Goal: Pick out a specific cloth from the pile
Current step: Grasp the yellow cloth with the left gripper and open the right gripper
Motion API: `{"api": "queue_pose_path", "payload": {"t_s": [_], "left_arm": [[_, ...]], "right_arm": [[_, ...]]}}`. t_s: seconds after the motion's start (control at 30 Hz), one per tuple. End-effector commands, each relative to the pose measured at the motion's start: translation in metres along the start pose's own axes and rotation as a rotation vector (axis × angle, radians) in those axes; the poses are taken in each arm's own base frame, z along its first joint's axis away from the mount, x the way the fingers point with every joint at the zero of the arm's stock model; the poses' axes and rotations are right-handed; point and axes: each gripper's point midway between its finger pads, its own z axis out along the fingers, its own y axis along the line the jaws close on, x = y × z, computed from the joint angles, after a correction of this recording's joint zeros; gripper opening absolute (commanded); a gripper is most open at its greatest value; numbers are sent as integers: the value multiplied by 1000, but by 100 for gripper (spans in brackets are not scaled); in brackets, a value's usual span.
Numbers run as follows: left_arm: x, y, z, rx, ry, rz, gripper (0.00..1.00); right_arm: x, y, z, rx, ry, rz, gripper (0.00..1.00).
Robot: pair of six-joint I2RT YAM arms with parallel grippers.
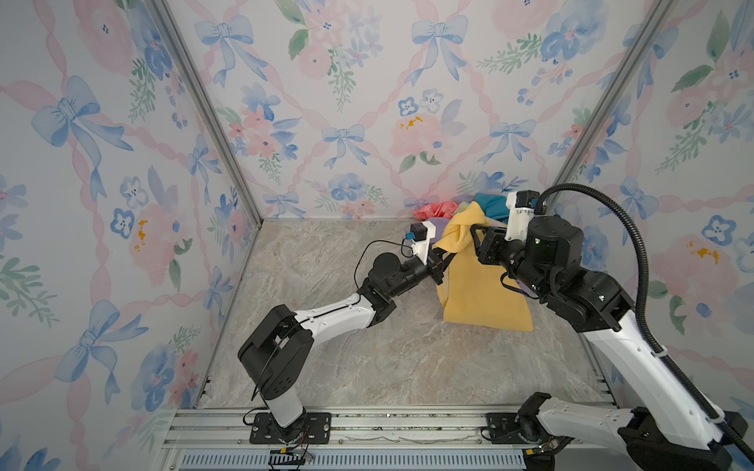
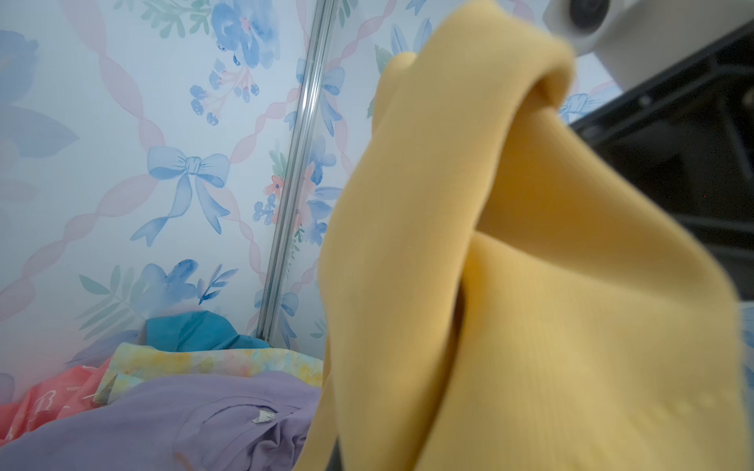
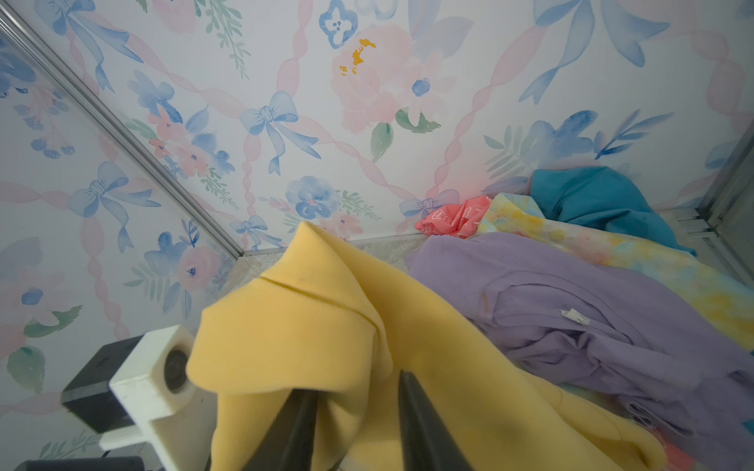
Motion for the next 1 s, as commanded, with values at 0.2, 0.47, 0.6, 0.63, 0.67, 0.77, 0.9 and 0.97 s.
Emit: {"api": "queue_pose_path", "payload": {"t_s": [0.2, 0.47, 0.6, 0.63, 0.67, 0.77, 0.9, 0.97], "left_arm": [[-91, -26, -8, 11, -121, 58, 0], [-124, -4, -18, -129, -104, 92, 0], [-146, 15, -33, -200, -115, 113, 0], [-150, 20, -37, -221, -114, 125, 0], [-154, 25, -41, -241, -115, 137, 0], [-167, 45, -58, -319, -122, 161, 0], [-180, 70, -81, -398, -138, 175, 0], [-184, 83, -91, -445, -134, 189, 0]], "right_arm": [[7, -23, -20, 37, -8, 0, 57], [8, -25, -41, 0, -22, -17, 66], [17, -26, -43, -14, -8, -16, 68], [20, -26, -43, -18, -3, -18, 68], [22, -26, -43, -23, 2, -23, 69], [31, -24, -41, -34, 22, -53, 72], [45, -17, -35, -61, 50, -115, 77], [53, -13, -31, -79, 68, -140, 79]]}}
